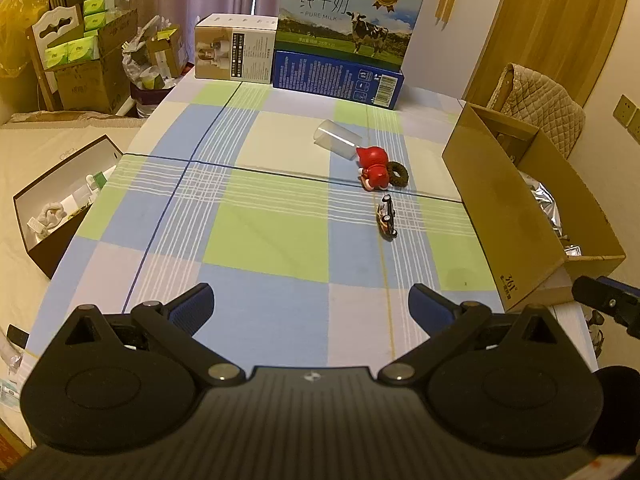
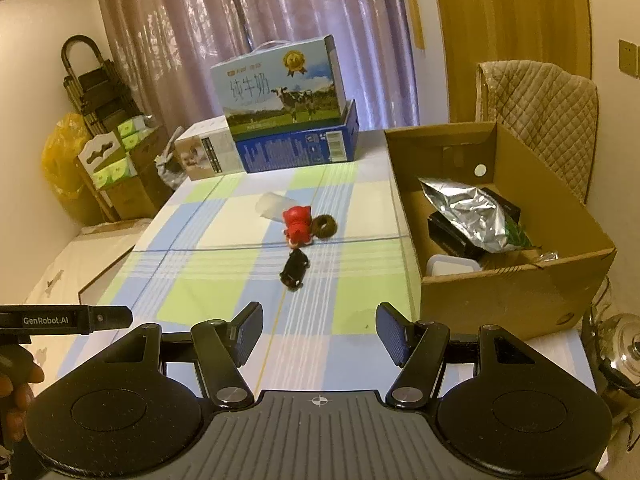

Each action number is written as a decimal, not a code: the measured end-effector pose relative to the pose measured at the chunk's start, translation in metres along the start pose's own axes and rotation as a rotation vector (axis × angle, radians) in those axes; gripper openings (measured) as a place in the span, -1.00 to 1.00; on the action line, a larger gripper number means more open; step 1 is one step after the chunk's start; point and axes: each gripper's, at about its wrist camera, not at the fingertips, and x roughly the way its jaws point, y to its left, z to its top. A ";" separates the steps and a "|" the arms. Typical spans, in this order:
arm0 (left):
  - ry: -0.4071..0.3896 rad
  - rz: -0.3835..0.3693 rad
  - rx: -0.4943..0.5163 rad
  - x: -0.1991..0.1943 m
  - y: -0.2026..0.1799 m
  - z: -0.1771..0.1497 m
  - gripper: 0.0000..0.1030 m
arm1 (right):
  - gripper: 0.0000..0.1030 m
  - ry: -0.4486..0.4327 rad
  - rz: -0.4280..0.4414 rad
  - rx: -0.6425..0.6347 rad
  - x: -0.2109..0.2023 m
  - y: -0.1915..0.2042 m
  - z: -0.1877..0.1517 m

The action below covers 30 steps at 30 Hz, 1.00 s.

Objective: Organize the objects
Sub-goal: 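Withdraw both tools from the box back over the table, then lower the left tool onto the white toy car and close on it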

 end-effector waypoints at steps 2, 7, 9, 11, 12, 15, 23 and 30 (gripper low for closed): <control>0.001 -0.001 0.003 0.002 0.001 0.000 0.97 | 0.16 0.002 0.000 0.002 0.002 0.000 -0.001; 0.001 -0.002 0.003 0.006 0.001 0.001 0.97 | 0.16 0.011 0.005 -0.010 0.010 0.002 -0.001; 0.001 -0.004 0.006 0.008 0.001 0.003 0.97 | 0.16 0.010 0.005 -0.022 0.014 0.004 0.000; 0.000 -0.006 0.014 0.011 0.000 0.006 0.97 | 0.16 0.008 0.007 -0.029 0.018 0.006 0.000; 0.001 -0.008 0.018 0.013 0.000 0.007 0.97 | 0.16 0.010 0.010 -0.032 0.021 0.006 0.000; 0.003 -0.013 0.026 0.022 0.000 0.012 0.97 | 0.16 0.009 0.016 -0.037 0.032 0.008 0.001; 0.021 -0.019 0.050 0.052 0.000 0.024 0.97 | 0.15 0.025 0.027 -0.069 0.071 0.009 0.007; 0.036 -0.050 0.056 0.094 -0.002 0.039 0.96 | -0.07 0.051 0.016 -0.091 0.116 0.007 0.008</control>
